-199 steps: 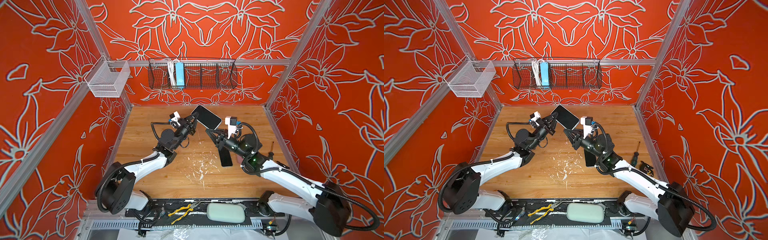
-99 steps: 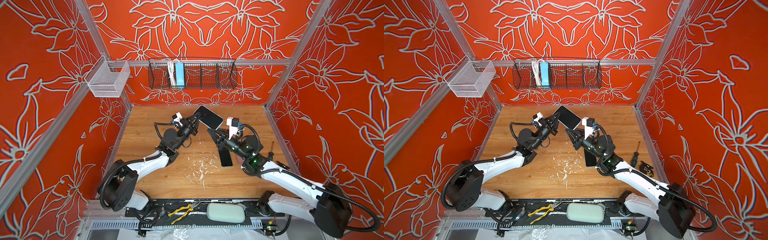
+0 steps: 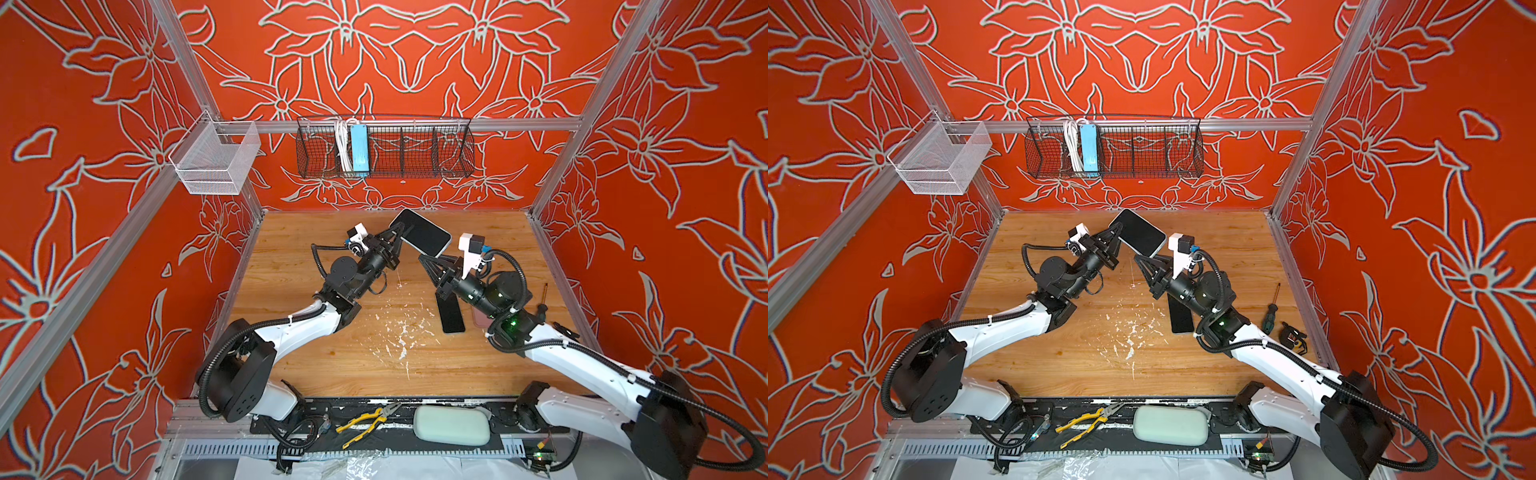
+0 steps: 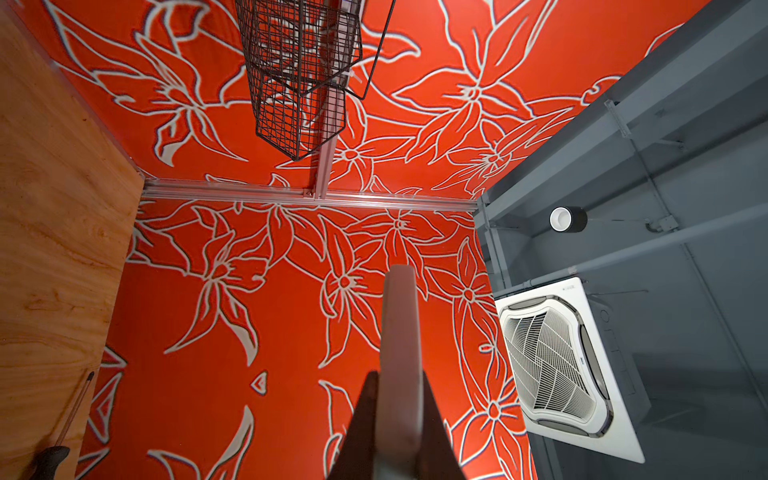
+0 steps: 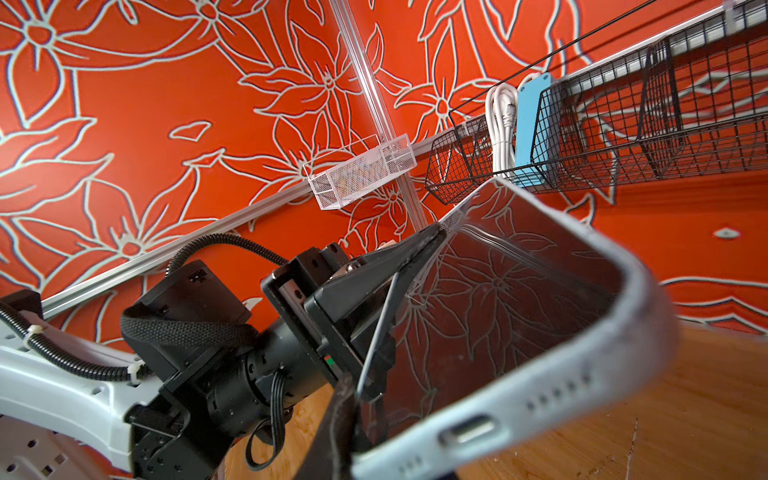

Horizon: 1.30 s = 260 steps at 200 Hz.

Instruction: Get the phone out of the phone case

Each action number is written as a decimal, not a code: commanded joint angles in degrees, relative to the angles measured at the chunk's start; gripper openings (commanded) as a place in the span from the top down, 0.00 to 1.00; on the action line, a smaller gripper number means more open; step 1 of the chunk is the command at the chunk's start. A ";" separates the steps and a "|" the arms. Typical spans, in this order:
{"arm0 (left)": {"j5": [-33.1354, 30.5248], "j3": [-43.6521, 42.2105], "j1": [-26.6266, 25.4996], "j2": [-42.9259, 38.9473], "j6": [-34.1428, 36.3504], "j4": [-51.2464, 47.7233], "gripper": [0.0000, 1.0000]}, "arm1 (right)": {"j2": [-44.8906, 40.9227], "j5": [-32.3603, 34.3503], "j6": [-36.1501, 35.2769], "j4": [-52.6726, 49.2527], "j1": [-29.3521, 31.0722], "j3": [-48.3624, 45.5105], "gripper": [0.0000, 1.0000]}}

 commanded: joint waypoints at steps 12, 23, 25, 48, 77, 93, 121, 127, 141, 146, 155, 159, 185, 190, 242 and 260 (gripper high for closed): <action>2.53 3.42 -1.92 -1.67 -6.23 11.52 1.00 | 2.77 2.81 -0.97 -4.35 -2.16 -2.45 0.82; 2.49 3.33 -1.97 -1.68 -6.30 11.89 1.00 | 3.00 2.71 -1.10 -4.39 -2.25 -2.36 0.82; 2.45 3.40 -1.97 -1.68 -6.25 11.98 1.00 | 3.06 2.71 -1.09 -4.36 -2.29 -2.34 0.82; 2.00 3.38 -2.08 -1.67 -6.26 12.52 1.00 | 3.62 2.80 -0.49 -3.87 -2.43 -2.72 0.82; 2.43 4.22 -2.23 -1.33 -6.32 12.71 1.00 | 4.20 3.24 0.44 -2.93 -2.60 -3.63 0.81; 2.52 4.84 -2.33 -1.00 -6.41 13.06 1.00 | 4.65 3.15 0.52 -3.01 -2.59 -3.84 0.81; 2.79 5.84 -2.59 -0.66 -6.58 13.39 1.00 | 5.46 3.11 0.80 -2.46 -2.78 -4.19 0.81; 2.86 5.96 -2.59 -0.56 -6.59 13.40 1.00 | 5.57 3.06 1.03 -2.23 -2.86 -4.33 0.81; 2.79 6.23 -2.68 -0.48 -6.63 13.50 1.00 | 5.83 2.89 1.15 -1.92 -2.95 -4.43 0.81; 2.87 6.38 -2.68 -0.37 -6.60 13.58 1.00 | 5.92 2.97 1.27 -1.75 -2.96 -4.51 0.81; 2.94 6.41 -2.68 -0.31 -6.61 13.67 1.00 | 5.98 2.97 1.40 -1.57 -3.11 -4.68 0.81; 2.96 6.45 -2.66 -0.22 -6.59 13.72 1.00 | 5.99 2.97 1.41 -1.59 -3.13 -4.74 0.81; 3.06 6.27 -2.68 0.08 -6.29 14.11 1.00 | 5.04 2.45 2.23 -1.32 -3.66 -5.24 0.81; 3.14 6.24 -2.68 0.16 -6.09 14.11 1.00 | 4.58 2.32 2.35 -1.51 -3.73 -5.36 0.81; 11.11 7.07 1.09 1.57 0.68 10.62 1.00 | -7.16 -0.90 1.95 -19.41 -7.08 -3.46 0.72; 14.88 6.62 3.73 0.67 5.49 5.19 1.00 | -10.64 -6.69 1.96 -27.48 -10.69 -1.92 0.67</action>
